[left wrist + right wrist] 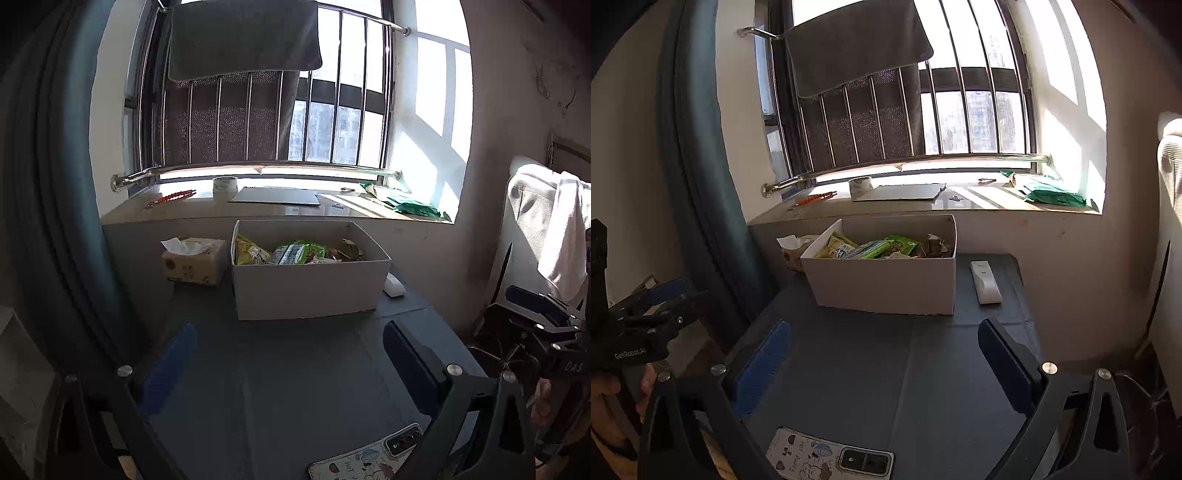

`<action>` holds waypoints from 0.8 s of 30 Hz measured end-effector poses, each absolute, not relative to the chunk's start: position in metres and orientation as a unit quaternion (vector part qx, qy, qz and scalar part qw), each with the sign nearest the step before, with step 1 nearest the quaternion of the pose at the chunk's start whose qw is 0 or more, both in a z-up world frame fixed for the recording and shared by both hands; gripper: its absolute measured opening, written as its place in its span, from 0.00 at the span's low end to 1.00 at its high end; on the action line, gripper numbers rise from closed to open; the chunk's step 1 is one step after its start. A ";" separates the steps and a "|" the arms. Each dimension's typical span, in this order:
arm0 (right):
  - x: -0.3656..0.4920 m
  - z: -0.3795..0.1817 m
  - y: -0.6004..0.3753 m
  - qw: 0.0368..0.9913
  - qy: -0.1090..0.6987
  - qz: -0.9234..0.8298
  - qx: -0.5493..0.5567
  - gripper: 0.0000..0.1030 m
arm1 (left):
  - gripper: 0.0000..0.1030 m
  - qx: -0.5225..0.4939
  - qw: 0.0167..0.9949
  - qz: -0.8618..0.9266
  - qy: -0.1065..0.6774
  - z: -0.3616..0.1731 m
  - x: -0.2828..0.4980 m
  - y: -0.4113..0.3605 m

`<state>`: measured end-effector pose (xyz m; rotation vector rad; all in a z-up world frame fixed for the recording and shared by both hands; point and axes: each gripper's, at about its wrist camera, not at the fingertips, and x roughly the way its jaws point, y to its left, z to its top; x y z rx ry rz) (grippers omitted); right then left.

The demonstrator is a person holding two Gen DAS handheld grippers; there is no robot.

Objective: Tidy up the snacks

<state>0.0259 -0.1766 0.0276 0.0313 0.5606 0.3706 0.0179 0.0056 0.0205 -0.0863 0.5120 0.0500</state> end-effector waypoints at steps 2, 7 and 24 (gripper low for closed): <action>0.024 0.027 -0.178 0.942 0.277 0.189 0.022 1.00 | 1.00 -0.044 0.968 0.018 0.247 0.022 0.013 0.003; 0.027 0.027 -0.177 0.942 0.276 0.188 0.021 1.00 | 1.00 -0.047 0.970 0.013 0.240 0.027 0.014 0.000; 0.029 0.025 -0.173 0.940 0.284 0.190 0.016 1.00 | 1.00 -0.056 0.967 0.008 0.248 0.023 0.018 0.002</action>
